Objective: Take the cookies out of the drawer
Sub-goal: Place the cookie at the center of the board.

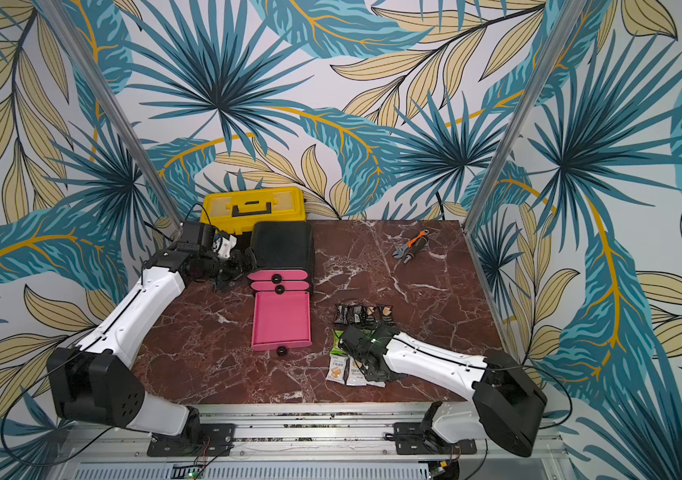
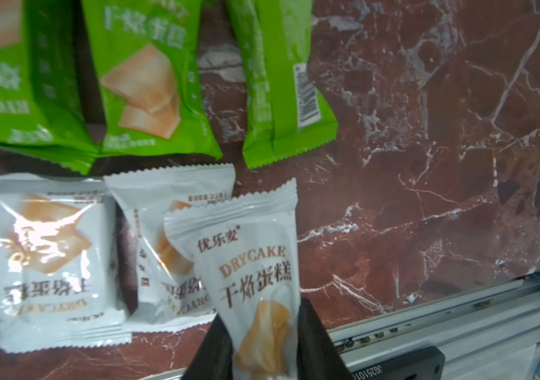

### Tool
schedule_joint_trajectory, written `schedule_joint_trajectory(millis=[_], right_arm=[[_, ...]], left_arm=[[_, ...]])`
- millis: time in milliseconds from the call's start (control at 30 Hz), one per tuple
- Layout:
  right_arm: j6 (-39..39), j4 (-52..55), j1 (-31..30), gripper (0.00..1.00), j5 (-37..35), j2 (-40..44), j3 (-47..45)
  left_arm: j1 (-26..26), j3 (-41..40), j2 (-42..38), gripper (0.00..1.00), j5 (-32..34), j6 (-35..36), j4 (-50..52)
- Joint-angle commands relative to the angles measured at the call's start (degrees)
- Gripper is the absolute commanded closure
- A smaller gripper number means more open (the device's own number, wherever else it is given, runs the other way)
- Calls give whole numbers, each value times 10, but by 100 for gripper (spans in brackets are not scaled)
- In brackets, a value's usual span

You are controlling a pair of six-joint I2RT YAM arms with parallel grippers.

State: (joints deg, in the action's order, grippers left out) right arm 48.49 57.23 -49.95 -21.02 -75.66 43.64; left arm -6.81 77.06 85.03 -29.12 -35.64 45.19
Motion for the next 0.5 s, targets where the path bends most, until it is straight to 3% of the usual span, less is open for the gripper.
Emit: schedule_joint_trajectory(millis=[0, 267, 467], right_arm=[[22, 13, 2, 69, -10, 16, -20], [1, -22, 5, 62, -21, -9, -19], [1, -29, 7, 41, -24, -49, -2]], left_arm=[[3, -4, -4, 0, 4, -3, -19], [3, 24, 12, 0, 8, 2, -6], [3, 58, 21, 0, 10, 10, 19]])
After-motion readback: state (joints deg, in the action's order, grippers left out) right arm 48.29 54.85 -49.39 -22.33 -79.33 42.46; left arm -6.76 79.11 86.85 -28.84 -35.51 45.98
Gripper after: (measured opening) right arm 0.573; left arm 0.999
